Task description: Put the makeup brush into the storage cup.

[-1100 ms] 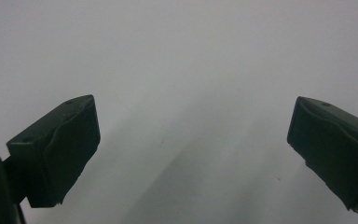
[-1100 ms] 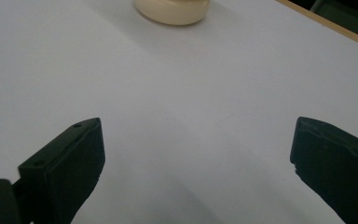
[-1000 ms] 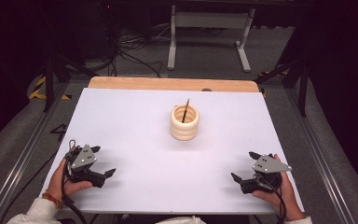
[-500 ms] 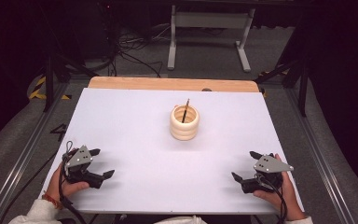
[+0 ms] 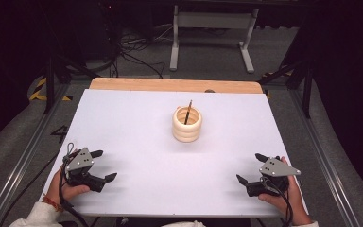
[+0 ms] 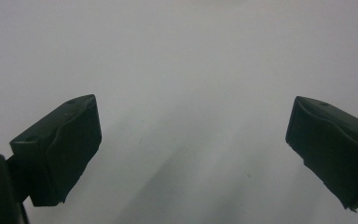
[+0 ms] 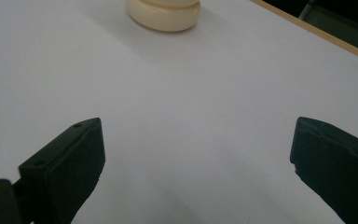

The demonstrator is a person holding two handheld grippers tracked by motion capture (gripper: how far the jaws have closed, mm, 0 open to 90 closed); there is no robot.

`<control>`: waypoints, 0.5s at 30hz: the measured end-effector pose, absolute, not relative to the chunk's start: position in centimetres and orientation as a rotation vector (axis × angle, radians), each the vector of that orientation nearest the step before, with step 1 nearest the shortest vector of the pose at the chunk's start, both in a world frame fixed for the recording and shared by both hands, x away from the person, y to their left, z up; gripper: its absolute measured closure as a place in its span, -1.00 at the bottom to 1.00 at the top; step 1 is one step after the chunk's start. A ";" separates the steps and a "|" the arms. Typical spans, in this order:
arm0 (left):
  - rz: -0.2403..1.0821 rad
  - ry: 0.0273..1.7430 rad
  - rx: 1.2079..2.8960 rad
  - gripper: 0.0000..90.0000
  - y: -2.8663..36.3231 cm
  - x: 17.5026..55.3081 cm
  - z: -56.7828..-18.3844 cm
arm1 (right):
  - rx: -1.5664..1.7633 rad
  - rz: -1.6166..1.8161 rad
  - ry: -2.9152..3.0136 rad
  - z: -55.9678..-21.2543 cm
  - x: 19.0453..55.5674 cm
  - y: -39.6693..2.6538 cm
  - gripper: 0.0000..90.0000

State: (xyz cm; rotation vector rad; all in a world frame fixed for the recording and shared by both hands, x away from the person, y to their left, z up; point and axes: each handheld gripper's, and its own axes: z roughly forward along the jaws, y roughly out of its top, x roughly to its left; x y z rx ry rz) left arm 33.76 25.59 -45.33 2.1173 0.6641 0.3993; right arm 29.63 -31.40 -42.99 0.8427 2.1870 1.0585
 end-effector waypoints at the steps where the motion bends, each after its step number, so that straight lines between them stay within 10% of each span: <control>1: 0.398 0.669 2.108 -0.91 25.6 33.7 -45.3 | 0.843 1.060 2.189 -43.0 29.7 -31.4 -0.91; 15: 0.414 0.675 2.101 -0.91 25.6 33.7 -45.1 | 0.841 1.057 2.194 -43.1 29.7 -31.4 -0.91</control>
